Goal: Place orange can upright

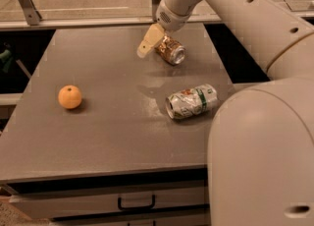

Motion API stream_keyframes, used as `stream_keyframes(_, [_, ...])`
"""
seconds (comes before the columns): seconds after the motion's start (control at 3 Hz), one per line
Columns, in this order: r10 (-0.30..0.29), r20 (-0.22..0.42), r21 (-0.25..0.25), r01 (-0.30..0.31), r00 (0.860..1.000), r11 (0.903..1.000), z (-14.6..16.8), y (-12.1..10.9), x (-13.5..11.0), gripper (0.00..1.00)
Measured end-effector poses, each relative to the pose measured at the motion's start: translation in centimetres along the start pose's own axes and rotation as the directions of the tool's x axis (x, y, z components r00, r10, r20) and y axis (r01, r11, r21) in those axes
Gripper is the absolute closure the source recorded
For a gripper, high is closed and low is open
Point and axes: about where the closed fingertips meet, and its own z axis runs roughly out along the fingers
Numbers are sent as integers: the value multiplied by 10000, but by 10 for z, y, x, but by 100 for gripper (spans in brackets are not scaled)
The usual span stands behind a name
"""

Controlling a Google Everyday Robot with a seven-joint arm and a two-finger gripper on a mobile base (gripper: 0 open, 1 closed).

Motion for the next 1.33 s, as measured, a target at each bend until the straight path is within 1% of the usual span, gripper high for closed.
stream_keyframes(0.33, [552, -494, 480, -528, 9972, 9975, 22, -3, -11, 0])
stream_keyframes(0.67, [1001, -1194, 1030, -880, 9878, 9908, 45, -14, -8, 18])
stream_keyframes(1.0, [1280, -1594, 1398, -1060, 9789, 9845, 53, -24, 1, 41])
stream_keyframes(1.33, [1285, -1504, 1437, -1069, 9802, 9838, 49, -27, 1, 64])
